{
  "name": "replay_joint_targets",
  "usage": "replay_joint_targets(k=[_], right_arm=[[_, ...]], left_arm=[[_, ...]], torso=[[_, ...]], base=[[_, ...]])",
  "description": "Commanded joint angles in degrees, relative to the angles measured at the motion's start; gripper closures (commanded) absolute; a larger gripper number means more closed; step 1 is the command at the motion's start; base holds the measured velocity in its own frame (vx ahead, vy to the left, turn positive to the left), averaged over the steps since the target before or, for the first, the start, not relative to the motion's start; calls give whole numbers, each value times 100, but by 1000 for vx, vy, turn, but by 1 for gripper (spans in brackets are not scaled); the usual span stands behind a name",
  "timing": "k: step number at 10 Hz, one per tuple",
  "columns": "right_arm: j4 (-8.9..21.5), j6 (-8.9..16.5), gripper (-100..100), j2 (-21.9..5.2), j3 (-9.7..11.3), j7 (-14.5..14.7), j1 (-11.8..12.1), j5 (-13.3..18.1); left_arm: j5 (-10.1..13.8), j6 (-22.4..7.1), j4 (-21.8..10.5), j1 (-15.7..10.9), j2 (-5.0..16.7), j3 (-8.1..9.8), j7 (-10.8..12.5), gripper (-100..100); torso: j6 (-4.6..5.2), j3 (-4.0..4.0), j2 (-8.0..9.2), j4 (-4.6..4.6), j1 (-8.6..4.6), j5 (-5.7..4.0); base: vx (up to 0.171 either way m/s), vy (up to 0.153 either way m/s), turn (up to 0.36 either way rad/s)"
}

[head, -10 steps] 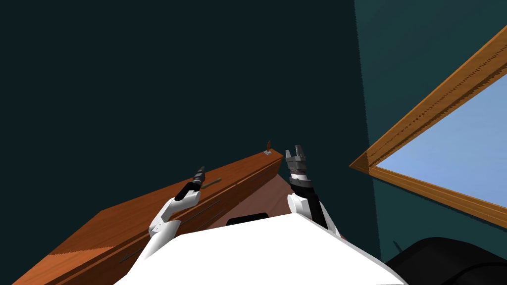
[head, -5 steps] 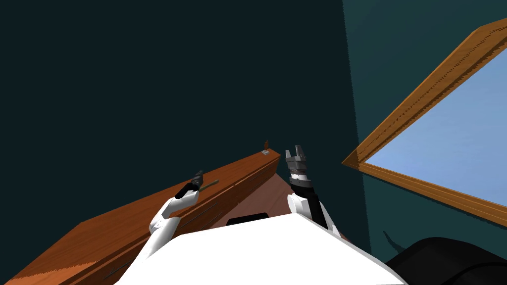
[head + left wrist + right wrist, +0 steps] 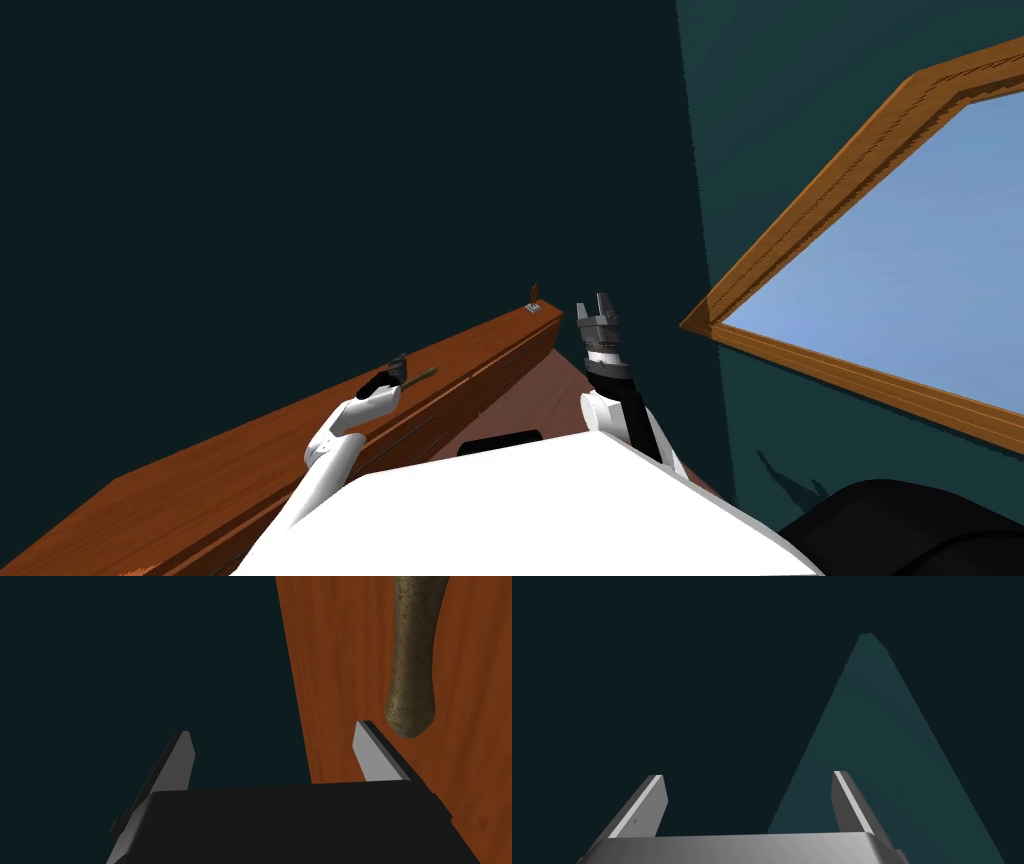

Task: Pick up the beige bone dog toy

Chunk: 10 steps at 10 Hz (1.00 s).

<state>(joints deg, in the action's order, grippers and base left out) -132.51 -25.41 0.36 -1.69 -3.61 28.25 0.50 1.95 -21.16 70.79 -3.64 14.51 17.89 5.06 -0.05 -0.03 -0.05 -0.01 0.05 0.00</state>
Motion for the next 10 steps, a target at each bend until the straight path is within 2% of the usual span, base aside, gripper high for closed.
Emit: replay_joint_targets(k=[1,6,7,10], right_arm=[[0,0,0,0,0,0,0,0],[0,0,0,0,0,0,0,0],[0,0,0,0,0,0,0,0],[0,0,0,0,0,0,0,0]], left_arm=[[-6,-132,-286,-140,81,91,73,-100],[-52,-320,-1113,-382,193,258,194,-100],[-52,-320,-1115,-382,193,258,194,-100],[-98,-479,-1664,-607,304,421,310,-100]], torso=[[0,0,0,0,0,0],[1,-1,-2,0,0,0],[-2,0,-1,0,1,0],[-2,0,0,0,3,1]], base=[[19,2,-101],[20,7,-71],[10,7,12],[21,13,-80]])
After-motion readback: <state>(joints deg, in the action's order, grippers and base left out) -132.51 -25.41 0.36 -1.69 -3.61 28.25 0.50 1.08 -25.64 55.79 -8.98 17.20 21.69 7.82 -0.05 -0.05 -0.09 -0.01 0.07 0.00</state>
